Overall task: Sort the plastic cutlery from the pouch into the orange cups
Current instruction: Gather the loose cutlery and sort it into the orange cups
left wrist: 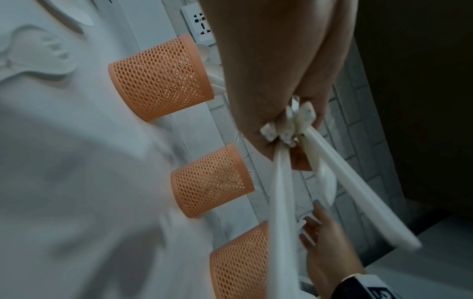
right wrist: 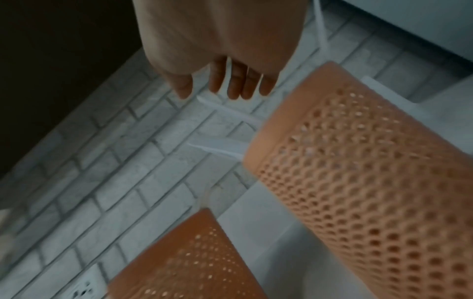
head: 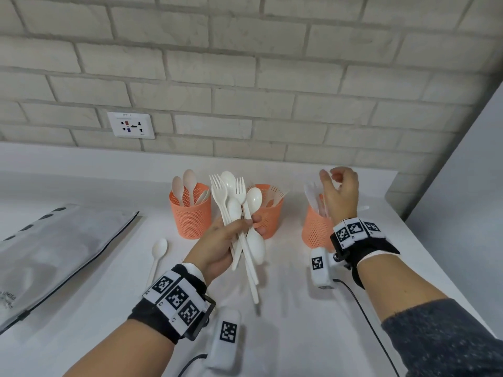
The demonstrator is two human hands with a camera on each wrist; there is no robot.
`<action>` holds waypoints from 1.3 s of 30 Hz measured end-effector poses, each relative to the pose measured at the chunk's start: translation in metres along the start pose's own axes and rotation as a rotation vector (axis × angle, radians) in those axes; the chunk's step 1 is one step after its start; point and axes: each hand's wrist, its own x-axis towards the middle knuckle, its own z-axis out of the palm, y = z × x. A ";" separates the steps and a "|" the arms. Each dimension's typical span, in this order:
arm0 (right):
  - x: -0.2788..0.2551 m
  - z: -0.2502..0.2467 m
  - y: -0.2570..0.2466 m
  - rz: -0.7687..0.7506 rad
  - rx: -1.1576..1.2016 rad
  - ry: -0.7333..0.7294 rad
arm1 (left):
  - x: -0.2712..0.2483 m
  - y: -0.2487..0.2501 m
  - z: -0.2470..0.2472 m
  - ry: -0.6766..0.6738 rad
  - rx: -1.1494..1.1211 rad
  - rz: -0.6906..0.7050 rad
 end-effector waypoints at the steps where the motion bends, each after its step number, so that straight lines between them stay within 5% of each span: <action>1: -0.002 0.000 -0.005 -0.117 -0.034 0.029 | 0.000 0.000 0.000 -0.004 -0.006 -0.005; 4: -0.017 0.003 -0.032 -0.421 -0.049 -0.055 | -0.001 0.002 0.000 -0.021 -0.036 -0.019; 9: -0.064 0.017 -0.059 -0.532 0.001 -0.774 | -0.002 0.004 -0.001 -0.040 -0.095 -0.041; 11: -0.075 0.023 -0.058 -0.537 -0.040 -0.902 | -0.005 0.006 -0.003 -0.055 -0.109 -0.036; 26: -0.096 0.033 -0.062 -0.762 -0.208 -0.847 | -0.017 0.010 -0.020 -0.020 -0.123 -0.021; 35: -0.103 0.048 -0.085 -0.202 -0.141 -0.716 | -0.017 0.004 -0.015 -0.042 0.059 0.034; 39: -0.107 0.052 -0.092 0.159 0.072 -0.776 | -0.017 0.005 -0.017 -0.079 0.090 0.005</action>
